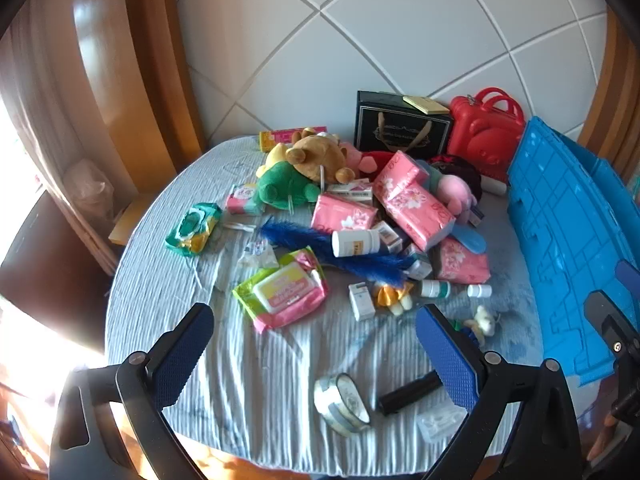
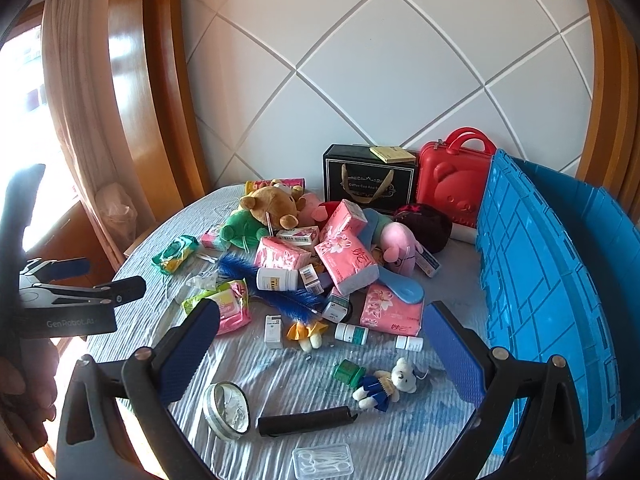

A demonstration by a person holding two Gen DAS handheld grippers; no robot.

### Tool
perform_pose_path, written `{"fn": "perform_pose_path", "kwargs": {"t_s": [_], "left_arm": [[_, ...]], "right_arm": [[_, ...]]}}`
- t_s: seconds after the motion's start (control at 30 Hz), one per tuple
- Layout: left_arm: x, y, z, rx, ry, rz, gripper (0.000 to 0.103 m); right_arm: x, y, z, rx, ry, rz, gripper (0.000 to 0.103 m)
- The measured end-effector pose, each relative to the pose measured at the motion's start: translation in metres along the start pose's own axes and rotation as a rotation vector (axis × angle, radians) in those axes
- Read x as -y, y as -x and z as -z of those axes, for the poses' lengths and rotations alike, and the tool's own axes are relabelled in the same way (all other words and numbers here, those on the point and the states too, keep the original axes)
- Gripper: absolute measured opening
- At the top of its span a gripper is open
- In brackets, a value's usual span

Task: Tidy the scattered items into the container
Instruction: 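Grasp the white alcohol wipes packet with left tool while right tool grasps the green jar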

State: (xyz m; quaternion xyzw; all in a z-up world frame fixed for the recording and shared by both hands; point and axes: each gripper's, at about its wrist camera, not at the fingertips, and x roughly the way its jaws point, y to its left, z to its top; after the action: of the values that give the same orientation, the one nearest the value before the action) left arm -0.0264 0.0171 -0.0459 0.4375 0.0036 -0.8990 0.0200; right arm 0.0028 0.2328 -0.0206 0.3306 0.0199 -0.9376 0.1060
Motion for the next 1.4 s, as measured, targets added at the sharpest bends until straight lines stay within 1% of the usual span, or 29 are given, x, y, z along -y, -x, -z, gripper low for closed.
{"fn": "perform_pose_path", "kwargs": {"t_s": [0.2,0.37,0.7,0.83,0.97,1.07,1.23,1.4], "left_arm": [[0.002,-0.022,-0.001,-0.030,0.043,-0.041,0.102],[0.001,-0.046,0.010,-0.075,0.072,-0.075,0.102],[-0.015,-0.087,0.031,-0.166,0.087,-0.113,0.102],[-0.028,-0.108,0.034,-0.200,0.075,-0.103,0.102],[-0.039,-0.135,0.034,-0.228,0.050,-0.074,0.102],[-0.046,-0.157,0.032,-0.240,0.029,-0.054,0.102],[-0.060,-0.191,0.025,-0.241,-0.003,-0.023,0.102],[-0.074,-0.224,0.019,-0.249,-0.024,-0.021,0.102]], "right_arm": [[0.023,-0.026,0.000,-0.033,0.015,-0.031,0.103],[0.032,-0.047,0.007,-0.064,0.028,-0.059,0.103],[0.033,-0.088,0.035,-0.157,0.046,-0.077,0.103],[0.030,-0.102,0.046,-0.194,0.035,-0.052,0.103],[0.030,-0.117,0.063,-0.249,0.001,0.009,0.103],[0.029,-0.124,0.076,-0.279,-0.014,0.057,0.103],[0.026,-0.137,0.094,-0.309,-0.032,0.109,0.103],[0.019,-0.154,0.106,-0.350,-0.069,0.144,0.103]]}}
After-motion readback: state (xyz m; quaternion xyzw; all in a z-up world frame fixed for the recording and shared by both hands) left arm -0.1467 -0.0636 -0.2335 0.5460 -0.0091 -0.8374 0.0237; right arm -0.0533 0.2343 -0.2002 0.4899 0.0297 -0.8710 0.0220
